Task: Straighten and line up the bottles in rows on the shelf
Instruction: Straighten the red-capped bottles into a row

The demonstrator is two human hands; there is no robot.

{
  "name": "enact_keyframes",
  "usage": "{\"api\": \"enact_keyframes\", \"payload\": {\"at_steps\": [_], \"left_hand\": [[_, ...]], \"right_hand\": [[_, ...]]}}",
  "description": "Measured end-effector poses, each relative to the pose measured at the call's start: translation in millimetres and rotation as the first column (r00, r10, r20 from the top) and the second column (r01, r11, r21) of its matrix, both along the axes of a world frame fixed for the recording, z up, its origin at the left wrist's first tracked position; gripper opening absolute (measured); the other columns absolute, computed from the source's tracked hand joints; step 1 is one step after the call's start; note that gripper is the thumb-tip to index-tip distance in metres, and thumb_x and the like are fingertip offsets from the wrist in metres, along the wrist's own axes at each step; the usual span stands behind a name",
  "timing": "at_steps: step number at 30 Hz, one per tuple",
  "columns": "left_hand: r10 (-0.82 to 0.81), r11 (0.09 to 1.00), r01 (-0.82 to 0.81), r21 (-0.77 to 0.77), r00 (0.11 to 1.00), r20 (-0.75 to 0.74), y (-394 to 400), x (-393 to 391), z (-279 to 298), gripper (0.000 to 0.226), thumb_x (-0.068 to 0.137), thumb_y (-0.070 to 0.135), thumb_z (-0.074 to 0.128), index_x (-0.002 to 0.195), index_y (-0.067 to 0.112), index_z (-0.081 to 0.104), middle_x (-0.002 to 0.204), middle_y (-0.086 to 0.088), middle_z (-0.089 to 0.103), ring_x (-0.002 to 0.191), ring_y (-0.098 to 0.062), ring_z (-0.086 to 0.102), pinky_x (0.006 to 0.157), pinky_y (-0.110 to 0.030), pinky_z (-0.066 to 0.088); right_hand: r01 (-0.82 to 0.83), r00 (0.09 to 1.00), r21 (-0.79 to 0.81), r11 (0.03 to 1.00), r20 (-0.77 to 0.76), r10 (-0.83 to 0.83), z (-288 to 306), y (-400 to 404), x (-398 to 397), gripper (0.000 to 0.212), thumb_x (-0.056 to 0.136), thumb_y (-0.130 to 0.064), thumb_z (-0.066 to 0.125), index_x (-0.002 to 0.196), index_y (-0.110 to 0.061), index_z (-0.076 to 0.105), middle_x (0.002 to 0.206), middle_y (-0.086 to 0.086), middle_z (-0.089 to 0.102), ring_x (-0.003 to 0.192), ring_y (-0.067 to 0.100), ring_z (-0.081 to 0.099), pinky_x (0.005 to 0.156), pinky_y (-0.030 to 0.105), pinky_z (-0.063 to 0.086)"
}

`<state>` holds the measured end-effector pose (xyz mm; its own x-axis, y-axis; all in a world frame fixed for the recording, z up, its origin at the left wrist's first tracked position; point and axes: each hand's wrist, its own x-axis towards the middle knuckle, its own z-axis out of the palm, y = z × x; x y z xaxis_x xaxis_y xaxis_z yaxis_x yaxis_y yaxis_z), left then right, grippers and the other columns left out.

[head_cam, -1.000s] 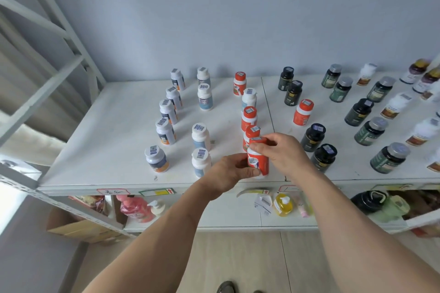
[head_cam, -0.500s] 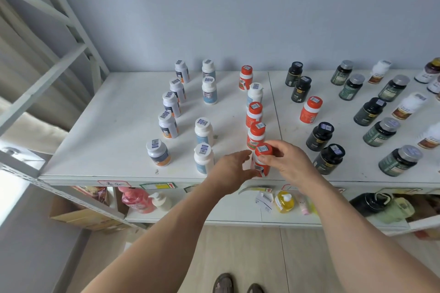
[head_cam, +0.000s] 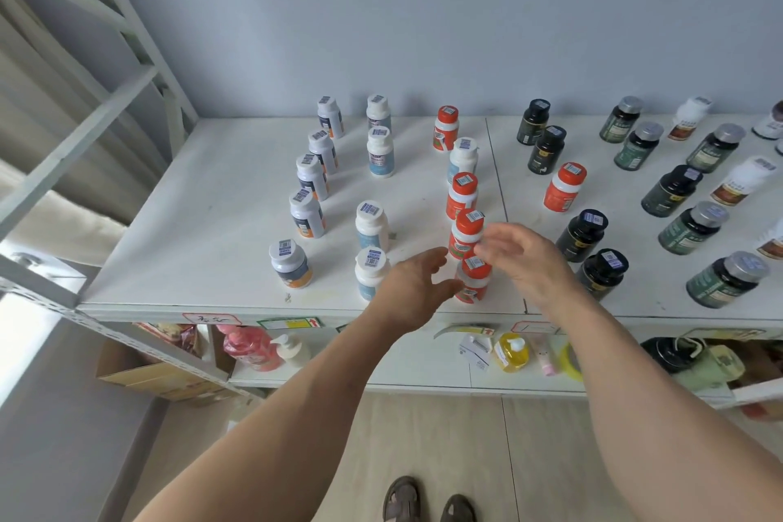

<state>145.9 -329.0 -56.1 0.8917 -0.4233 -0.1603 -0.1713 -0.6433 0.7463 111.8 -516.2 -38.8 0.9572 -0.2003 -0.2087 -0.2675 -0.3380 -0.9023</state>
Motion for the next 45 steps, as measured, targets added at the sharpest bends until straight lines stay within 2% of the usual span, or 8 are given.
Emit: {"api": "enact_keyframes", "payload": {"at_steps": [3, 7, 13, 20, 26, 32, 38, 45], "left_hand": [[0.015, 0.999, -0.015, -0.044, 1.0, 0.004, 0, 5, 7, 0.059, 0.092, 0.041, 0.061, 0.144, 0.017, 0.044, 0.138, -0.003, 0.057, 0.124, -0.017, 0.055, 0.105, -0.031, 0.043], [0.07, 0.993, -0.072, -0.091, 0.997, -0.019, -10, 21, 17, 0.059, 0.093, 0.043, 0.058, 0.144, 0.016, 0.043, 0.14, -0.005, 0.055, 0.125, -0.021, 0.054, 0.105, -0.035, 0.045], [0.113, 0.992, -0.118, -0.039, 0.988, -0.105, -25, 39, 18, 0.061, 0.095, 0.042, 0.057, 0.147, 0.018, 0.039, 0.146, -0.002, 0.048, 0.13, -0.02, 0.049, 0.102, -0.03, 0.039], [0.136, 0.989, -0.148, -0.029, 0.959, -0.25, -37, 59, 16, 0.06, 0.091, 0.037, 0.065, 0.144, 0.019, 0.043, 0.142, 0.002, 0.052, 0.127, -0.018, 0.05, 0.106, -0.034, 0.041], [0.073, 0.991, -0.103, -0.082, 0.949, -0.306, -43, 68, 17, 0.034, 0.087, 0.027, 0.07, 0.12, 0.021, 0.066, 0.111, 0.002, 0.072, 0.104, -0.018, 0.065, 0.102, -0.042, 0.048], [0.018, 0.982, -0.086, -0.167, 0.928, -0.372, -42, 77, 24, 0.034, 0.087, 0.026, 0.07, 0.121, 0.019, 0.068, 0.112, -0.001, 0.071, 0.108, -0.021, 0.063, 0.102, -0.036, 0.047], [-0.003, 0.984, -0.075, -0.162, 0.901, -0.433, -39, 85, 27, 0.036, 0.084, 0.029, 0.073, 0.119, 0.021, 0.069, 0.113, 0.0, 0.071, 0.11, -0.022, 0.063, 0.105, -0.042, 0.046], [-0.017, 0.986, -0.055, -0.154, 0.902, -0.432, -36, 88, 28, 0.034, 0.088, 0.026, 0.07, 0.122, 0.02, 0.066, 0.116, -0.001, 0.069, 0.11, -0.02, 0.062, 0.106, -0.04, 0.045]], "right_hand": [[0.054, 0.998, -0.14, 0.989, 0.025, -0.051, 18, -2, 17, 0.05, 0.089, -0.042, 0.068, 0.134, -0.023, 0.056, 0.137, -0.003, 0.06, 0.127, 0.015, 0.054, 0.109, 0.044, 0.042], [-0.053, 0.996, -0.276, 0.96, -0.081, 0.031, 27, -1, 42, 0.056, 0.091, -0.04, 0.068, 0.141, -0.025, 0.049, 0.146, -0.003, 0.051, 0.135, 0.02, 0.047, 0.109, 0.045, 0.04], [-0.205, 0.966, -0.28, 0.938, -0.212, 0.147, 10, -3, 61, 0.066, 0.084, -0.045, 0.073, 0.143, -0.033, 0.045, 0.144, -0.006, 0.054, 0.132, 0.022, 0.051, 0.108, 0.048, 0.043], [-0.205, 0.975, -0.237, 0.95, -0.13, 0.178, 16, -20, 76, 0.052, 0.086, -0.043, 0.071, 0.133, -0.027, 0.057, 0.128, -0.01, 0.062, 0.118, 0.014, 0.057, 0.104, 0.039, 0.045], [-0.204, 0.976, -0.163, 0.965, -0.117, 0.187, 27, -31, 89, 0.043, 0.089, -0.044, 0.068, 0.127, -0.026, 0.062, 0.122, -0.005, 0.066, 0.11, 0.015, 0.062, 0.102, 0.043, 0.049], [-0.166, 0.981, -0.149, 0.975, -0.122, 0.149, 32, -35, 95, 0.049, 0.086, -0.049, 0.069, 0.126, -0.021, 0.063, 0.117, -0.001, 0.068, 0.102, 0.016, 0.066, 0.095, 0.042, 0.055], [-0.163, 0.98, -0.19, 0.968, -0.14, 0.138, 37, -30, 97, 0.051, 0.086, -0.052, 0.067, 0.124, -0.017, 0.065, 0.116, 0.001, 0.069, 0.099, 0.016, 0.068, 0.093, 0.039, 0.055], [-0.172, 0.978, -0.191, 0.966, -0.15, 0.144, 41, -25, 97, 0.048, 0.089, -0.048, 0.066, 0.125, -0.017, 0.063, 0.12, 0.001, 0.068, 0.098, 0.015, 0.066, 0.073, 0.023, 0.05]]}}
